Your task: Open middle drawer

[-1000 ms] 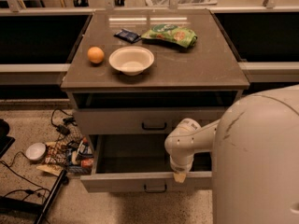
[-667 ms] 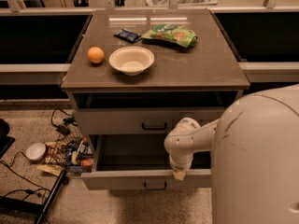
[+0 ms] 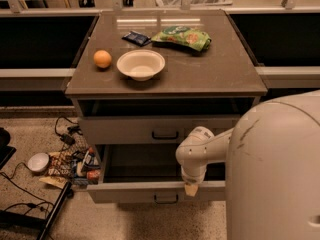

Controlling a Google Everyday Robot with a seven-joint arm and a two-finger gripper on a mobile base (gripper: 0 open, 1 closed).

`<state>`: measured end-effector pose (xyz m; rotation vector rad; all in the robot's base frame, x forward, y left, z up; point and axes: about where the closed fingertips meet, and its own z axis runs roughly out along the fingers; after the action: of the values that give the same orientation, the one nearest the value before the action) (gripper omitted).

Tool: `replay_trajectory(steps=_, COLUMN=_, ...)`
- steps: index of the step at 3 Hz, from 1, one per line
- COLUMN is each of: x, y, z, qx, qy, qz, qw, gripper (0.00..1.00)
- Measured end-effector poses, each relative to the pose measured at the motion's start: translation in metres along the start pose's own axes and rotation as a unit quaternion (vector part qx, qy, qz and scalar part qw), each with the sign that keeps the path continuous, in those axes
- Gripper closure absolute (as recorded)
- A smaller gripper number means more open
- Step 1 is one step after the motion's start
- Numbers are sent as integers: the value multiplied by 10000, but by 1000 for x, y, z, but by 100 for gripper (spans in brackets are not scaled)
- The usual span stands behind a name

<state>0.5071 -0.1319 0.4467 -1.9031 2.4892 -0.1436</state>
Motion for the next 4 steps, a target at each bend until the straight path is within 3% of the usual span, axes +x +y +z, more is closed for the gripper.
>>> replay_trajectory(steps=1, x=1, y=1, z=1, qx=-9, qy=6, qz=-1, qw=10000, gripper=0)
replay_trajectory(steps=3, x=5, y=13, z=14, qx=-155, qy=1, qz=99, qw=9998, gripper=0)
replay_trajectory(steps=4, x=11, y=46, z=26, qx=-436, qy=-26, qz=254, qw=9987, gripper=14)
